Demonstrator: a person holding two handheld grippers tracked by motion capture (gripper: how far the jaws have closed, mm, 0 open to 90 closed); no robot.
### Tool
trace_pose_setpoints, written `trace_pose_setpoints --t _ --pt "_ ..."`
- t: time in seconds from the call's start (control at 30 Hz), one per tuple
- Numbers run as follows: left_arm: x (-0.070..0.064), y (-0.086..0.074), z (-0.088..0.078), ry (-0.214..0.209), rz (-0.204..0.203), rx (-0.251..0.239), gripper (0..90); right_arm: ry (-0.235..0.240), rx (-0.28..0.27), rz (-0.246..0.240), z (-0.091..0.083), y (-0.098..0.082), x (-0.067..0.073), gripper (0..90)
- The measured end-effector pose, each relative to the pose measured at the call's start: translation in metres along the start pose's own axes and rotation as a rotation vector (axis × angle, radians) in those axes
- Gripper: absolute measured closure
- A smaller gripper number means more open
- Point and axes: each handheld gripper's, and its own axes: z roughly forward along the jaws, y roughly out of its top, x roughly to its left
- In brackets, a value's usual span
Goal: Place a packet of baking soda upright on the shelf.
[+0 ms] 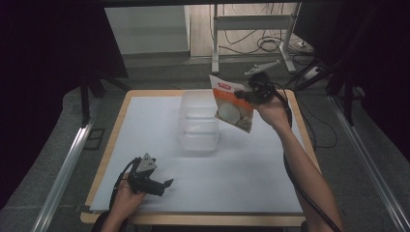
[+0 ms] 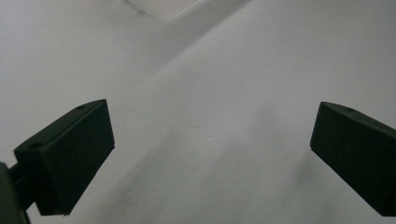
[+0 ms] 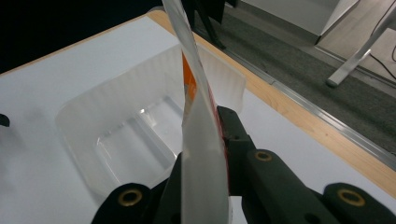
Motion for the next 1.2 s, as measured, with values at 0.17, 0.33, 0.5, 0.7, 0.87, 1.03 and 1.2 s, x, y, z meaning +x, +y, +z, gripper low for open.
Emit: trace_pose_setpoints --t 0.17,0.33,0.5,0.7,0.87,1.03,1.2 --pt "0.0 0.0 0.0 -0.001 0.001 0.002 0.0 0.015 -0.003 -0.002 0.012 0.007 0.001 88.5" --pt "0.0 0.0 0.0 0.0 0.001 0.002 0.0 0.029 -0.003 -0.007 0.025 0.015 0.003 88.5" --pt "0.0 0.0 0.0 0.0 0.003 0.004 0.0 0.046 0.0 -0.016 0.04 0.025 0.007 88.5" --pt "0.0 0.0 0.001 0.0 -0.001 0.003 0.0 0.063 0.0 -0.027 0.06 0.034 0.011 88.5" --pt "0.0 0.0 0.001 0.0 0.003 0.005 0.0 0.077 0.002 -0.041 0.082 0.044 0.017 88.5" --pt "0.0 0.0 0.001 0.001 0.01 0.011 0.0 0.091 0.008 -0.059 0.099 0.051 0.025 88.5" --pt "-0.001 0.0 0.001 0.003 0.014 0.013 0.0 0.105 0.016 -0.065 0.113 0.053 0.03 88.5"
